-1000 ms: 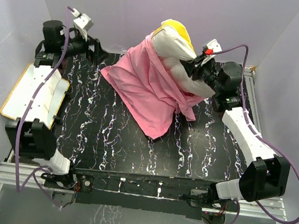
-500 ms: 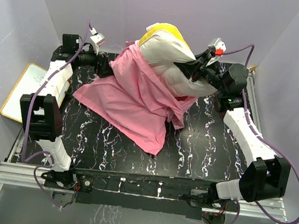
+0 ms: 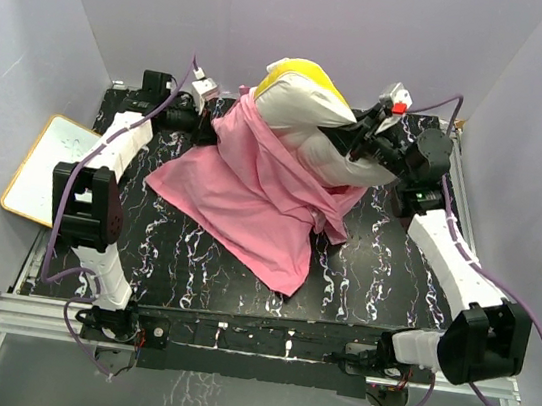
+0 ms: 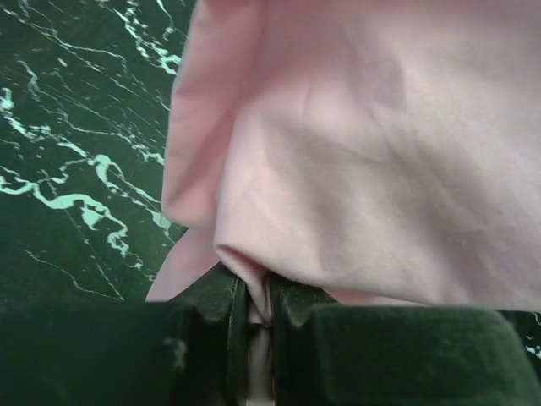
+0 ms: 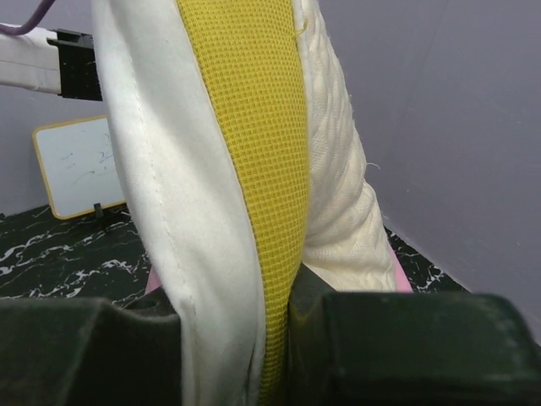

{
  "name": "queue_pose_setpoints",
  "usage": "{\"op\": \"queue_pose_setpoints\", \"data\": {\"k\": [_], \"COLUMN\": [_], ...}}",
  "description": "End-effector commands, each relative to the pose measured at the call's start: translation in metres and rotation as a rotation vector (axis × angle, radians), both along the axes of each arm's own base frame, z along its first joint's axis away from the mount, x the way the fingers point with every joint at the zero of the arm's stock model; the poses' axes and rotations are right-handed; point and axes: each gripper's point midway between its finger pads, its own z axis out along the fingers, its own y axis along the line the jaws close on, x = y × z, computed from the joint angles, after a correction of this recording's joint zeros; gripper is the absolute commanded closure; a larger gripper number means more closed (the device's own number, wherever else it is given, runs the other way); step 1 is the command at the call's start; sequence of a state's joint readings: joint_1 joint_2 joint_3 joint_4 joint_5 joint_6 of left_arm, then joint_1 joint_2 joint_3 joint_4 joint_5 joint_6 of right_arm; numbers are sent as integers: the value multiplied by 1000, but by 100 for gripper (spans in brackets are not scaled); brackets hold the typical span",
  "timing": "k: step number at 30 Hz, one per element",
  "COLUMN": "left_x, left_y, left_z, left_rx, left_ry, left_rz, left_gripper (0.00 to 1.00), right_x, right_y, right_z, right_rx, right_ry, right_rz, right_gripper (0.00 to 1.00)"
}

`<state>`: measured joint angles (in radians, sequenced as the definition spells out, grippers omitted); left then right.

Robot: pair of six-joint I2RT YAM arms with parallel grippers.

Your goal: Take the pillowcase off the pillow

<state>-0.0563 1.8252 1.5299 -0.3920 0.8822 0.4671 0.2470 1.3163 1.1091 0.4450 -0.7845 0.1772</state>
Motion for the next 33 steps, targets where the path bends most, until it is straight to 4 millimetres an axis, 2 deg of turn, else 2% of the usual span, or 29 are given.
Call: {"op": "queue_pose_setpoints", "data": {"k": [1,5,8,10,12,13,14,16,19,21,23,25,29,30,33], "left_x": [35,61,63,59,50,45,38,27,5,-15,-34,-52,-74,-78,-77], "left_y": [15,48,66,71,68,65,61,53,32,14,-2,-10,-22,-24,-25], "left_z": [85,169,206,217,211,201,193,173,146,129,115,92,67,62,55], "left_rx": [-11,25,52,65,66,69,66,59,71,97,142,214,278,295,345], "left_ry": [-219,-451,-568,-605,-592,-576,-560,-518,-444,-410,-410,-403,-362,-344,-350], "left_rz": [127,296,371,391,368,344,315,276,179,83,10,-46,-110,-122,-120], "left_gripper": [100,100,100,100,100,100,100,100,100,100,100,100,100,100,100], "right_x": [-20,-18,-13,-9,-2,1,2,-4,-16,-16,-16,-12,4,9,12], "right_y": [-13,-21,-29,-34,-40,-43,-45,-46,-41,-45,-53,-65,-78,-83,-91], "right_z": [50,40,27,12,-14,-31,-48,-76,-99,-96,-83,-67,-36,-41,-23], "right_rx": [77,115,126,118,94,75,59,27,-27,-48,-60,-91,-295,-367,-428], "right_ry": [-193,-200,-187,-165,-118,-82,-44,14,70,68,31,-27,-117,-71,-120], "right_rz": [-74,-129,-189,-233,-283,-305,-321,-318,-267,-291,-340,-409,-479,-494,-531], "right_gripper": [92,92,92,92,91,88,79,54,35,26,14,4,2,2,2]}}
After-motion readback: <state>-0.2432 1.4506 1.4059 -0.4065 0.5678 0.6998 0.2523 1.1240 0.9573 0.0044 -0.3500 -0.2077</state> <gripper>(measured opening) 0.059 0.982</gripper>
